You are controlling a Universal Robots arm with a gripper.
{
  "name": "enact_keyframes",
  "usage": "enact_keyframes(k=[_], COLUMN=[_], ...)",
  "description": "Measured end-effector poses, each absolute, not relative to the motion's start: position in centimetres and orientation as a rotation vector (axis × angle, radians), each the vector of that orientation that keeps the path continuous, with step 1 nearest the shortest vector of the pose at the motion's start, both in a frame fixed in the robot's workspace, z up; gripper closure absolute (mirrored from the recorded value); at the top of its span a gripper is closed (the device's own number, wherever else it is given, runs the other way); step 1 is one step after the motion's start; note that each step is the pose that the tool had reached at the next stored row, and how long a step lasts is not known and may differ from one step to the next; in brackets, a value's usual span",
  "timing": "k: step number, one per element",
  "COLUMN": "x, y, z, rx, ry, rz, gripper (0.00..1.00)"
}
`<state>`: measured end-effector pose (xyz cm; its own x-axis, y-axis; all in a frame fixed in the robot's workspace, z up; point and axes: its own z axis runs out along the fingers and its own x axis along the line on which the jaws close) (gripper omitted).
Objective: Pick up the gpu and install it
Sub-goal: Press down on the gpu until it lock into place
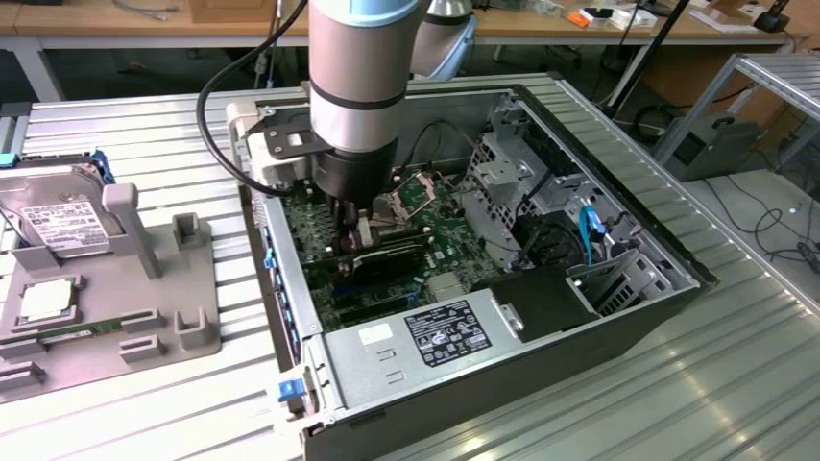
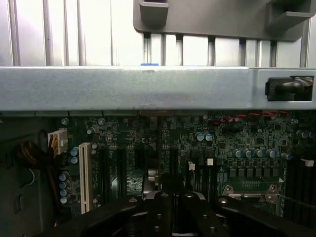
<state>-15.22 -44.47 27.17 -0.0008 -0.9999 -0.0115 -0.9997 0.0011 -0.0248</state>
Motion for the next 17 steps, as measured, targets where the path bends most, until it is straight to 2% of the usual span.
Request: enact_keyframes(k=[17], x=[-15.3], y=[-44.52], z=[27.18], rx=[-2.2], ry=[2.202], rz=[-0.009], gripper=[0.89])
